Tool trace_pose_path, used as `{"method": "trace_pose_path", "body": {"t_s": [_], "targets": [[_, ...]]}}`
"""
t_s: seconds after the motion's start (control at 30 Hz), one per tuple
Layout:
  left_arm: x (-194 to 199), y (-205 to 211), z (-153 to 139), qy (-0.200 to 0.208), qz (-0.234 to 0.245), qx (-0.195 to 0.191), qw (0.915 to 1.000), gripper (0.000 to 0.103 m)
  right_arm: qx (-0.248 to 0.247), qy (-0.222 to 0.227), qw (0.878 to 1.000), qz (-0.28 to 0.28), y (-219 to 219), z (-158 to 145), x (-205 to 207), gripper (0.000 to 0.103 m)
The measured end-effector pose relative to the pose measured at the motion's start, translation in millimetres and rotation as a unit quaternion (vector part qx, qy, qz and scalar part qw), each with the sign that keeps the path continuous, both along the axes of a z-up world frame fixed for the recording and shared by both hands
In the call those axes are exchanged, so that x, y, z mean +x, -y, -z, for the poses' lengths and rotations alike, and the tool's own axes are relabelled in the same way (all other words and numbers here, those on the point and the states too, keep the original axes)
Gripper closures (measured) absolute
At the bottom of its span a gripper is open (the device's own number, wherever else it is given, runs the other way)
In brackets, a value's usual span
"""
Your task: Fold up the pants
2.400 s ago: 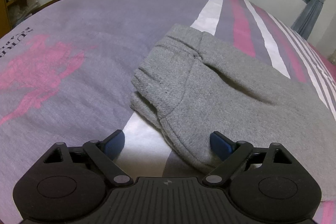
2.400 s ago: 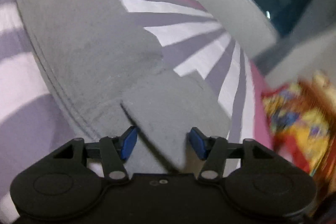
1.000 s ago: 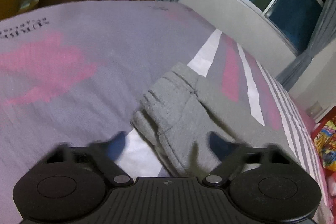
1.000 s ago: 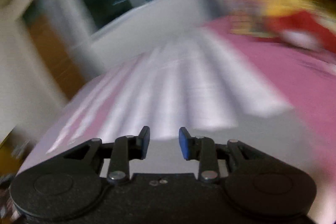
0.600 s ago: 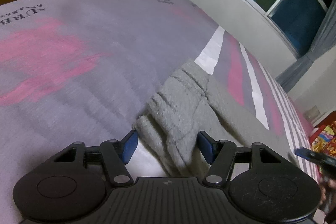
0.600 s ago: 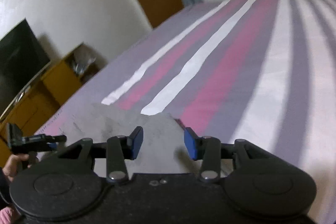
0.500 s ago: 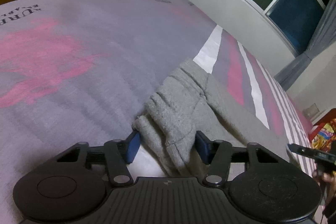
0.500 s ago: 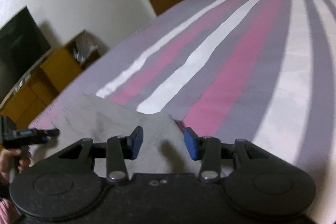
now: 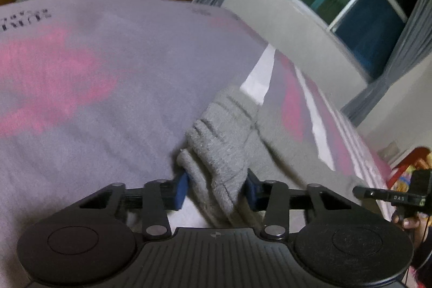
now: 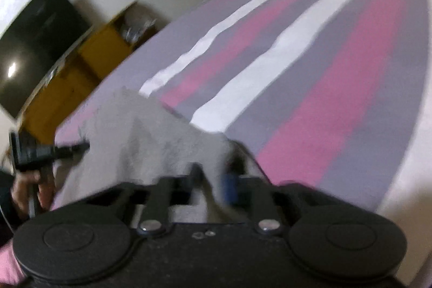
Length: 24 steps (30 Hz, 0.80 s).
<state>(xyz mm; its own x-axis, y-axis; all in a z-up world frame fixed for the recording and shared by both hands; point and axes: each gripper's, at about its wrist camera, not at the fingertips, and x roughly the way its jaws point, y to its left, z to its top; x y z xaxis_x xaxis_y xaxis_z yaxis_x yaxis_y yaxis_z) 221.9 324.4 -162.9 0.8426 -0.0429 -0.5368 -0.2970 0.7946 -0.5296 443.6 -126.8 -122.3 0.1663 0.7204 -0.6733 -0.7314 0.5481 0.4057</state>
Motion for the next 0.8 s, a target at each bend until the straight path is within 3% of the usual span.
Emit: {"method": "trace_pose_path", "body": {"t_s": [0.1, 0.13, 0.2, 0.23, 0.33, 0.37, 0.43, 0.53, 0.63, 0.67, 0.7, 0.73, 0.77, 0.8], "targets": [[3, 1, -1, -0.004, 0.003, 0.026, 0.9996, 0.063, 0.021, 0.056, 0.997, 0.052, 5, -23, -5, 0.098], [6, 1, 5, -0.011, 0.001, 0.023, 0.9997, 0.063, -0.001, 0.066, 0.996, 0.068, 3, -17, -3, 0.099], [5, 1, 10, -0.014, -0.002, 0.014, 0.9998, 0.062, -0.059, 0.045, 0.995, 0.072, -5, 10, 1, 0.099], [3, 1, 8, -0.017, 0.001, 0.015, 0.9997, 0.061, -0.059, 0.046, 0.994, 0.079, -6, 17, -1, 0.099], [-12, -3, -2, -0.023, 0.007, 0.026, 0.9994, 0.052, -0.028, 0.040, 0.992, 0.117, 4, 8, -9, 0.089], [-19, -4, -7, -0.022, 0.007, 0.031, 0.9993, 0.051, -0.027, 0.058, 0.990, 0.127, 8, 3, -15, 0.079], [-37, 0, -24, -0.008, -0.006, 0.064, 0.9979, 0.051, -0.021, 0.098, 0.982, 0.160, 26, -13, -36, 0.071], [-27, 18, -49, 0.016, -0.001, 0.097, 0.9951, 0.051, 0.009, 0.110, 0.978, 0.177, 54, -27, -66, 0.071], [14, 53, -59, 0.015, 0.054, 0.120, 0.9913, 0.051, 0.016, 0.103, 0.978, 0.183, 32, -24, -74, 0.070], [30, 66, -57, 0.005, 0.071, 0.129, 0.9891, 0.048, 0.017, 0.096, 0.977, 0.189, 23, -21, -76, 0.066], [46, 76, -52, -0.004, 0.085, 0.134, 0.9873, 0.037, 0.019, 0.090, 0.977, 0.193, 12, -21, -74, 0.060], [60, 82, -45, -0.021, 0.093, 0.138, 0.9858, 0.030, 0.020, 0.085, 0.977, 0.196, 2, -18, -75, 0.038], [73, 87, -35, -0.043, 0.097, 0.153, 0.9825, 0.027, 0.018, 0.083, 0.977, 0.198, -6, -15, -75, 0.022], [81, 92, -29, -0.057, 0.109, 0.170, 0.9777, 0.028, 0.003, 0.082, 0.977, 0.195, -15, -7, -76, 0.024]]}}
